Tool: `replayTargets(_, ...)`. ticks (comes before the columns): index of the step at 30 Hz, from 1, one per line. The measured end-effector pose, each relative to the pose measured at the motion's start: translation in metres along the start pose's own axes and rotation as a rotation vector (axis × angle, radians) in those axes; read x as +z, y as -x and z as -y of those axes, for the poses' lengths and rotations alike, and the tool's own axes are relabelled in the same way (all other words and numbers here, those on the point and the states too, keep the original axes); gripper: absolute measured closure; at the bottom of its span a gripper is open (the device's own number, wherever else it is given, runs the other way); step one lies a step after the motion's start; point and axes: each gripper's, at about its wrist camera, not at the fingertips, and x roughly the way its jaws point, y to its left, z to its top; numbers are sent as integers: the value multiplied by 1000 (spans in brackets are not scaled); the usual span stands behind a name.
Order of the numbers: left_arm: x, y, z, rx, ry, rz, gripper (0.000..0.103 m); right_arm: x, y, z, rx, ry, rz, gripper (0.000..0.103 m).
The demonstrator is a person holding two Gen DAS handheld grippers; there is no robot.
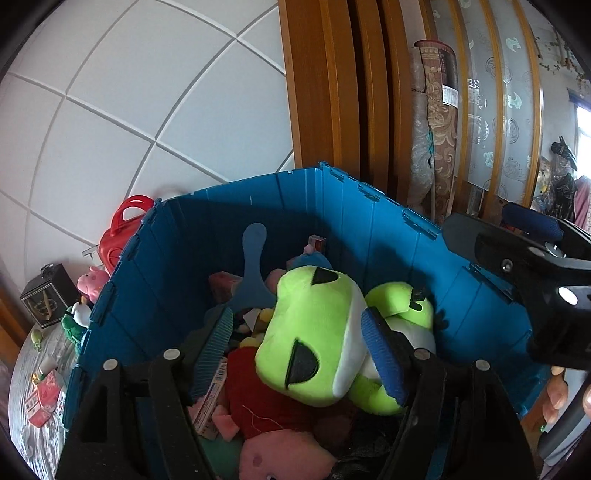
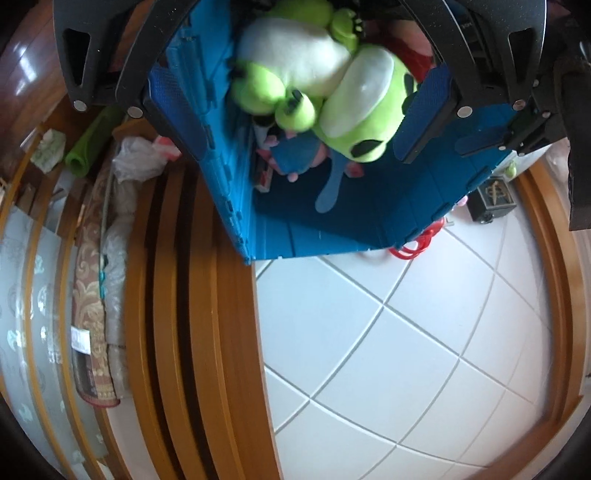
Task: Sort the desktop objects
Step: 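Open both tools to drop the frog plushes into the blue box, then return both tools from the blue box to the pile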
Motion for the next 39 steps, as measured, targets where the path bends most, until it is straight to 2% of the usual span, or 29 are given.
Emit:
replayTargets(4,-4,14,-7,3,32,33,24,0,11,-1,23,2,15,0)
replayTargets(10,-18,44,-12,26,48,93,18,-14,31,-11,-22,43,26,0)
replayTargets(12,-25,50,-17,36,59,101,12,-20,39,-17,-40,64,28,0)
replayTargets(20,-48,69,-34,87,84,121,12,-41,59,-39,-155,131,46,0)
replayTargets(25,-56,84,-51,125,93,159,12,-48,60,-58,-176,149,41,0)
replayTargets(29,-62,99,-75,148,111,191,11,-49,58,-79,-170,144,40,0)
replayTargets(34,-74,119,-113,172,134,234,6,-48,60,-113,-168,141,67,0)
replayTargets(39,-88,133,-164,178,154,252,6,-47,60,-162,-172,138,93,0)
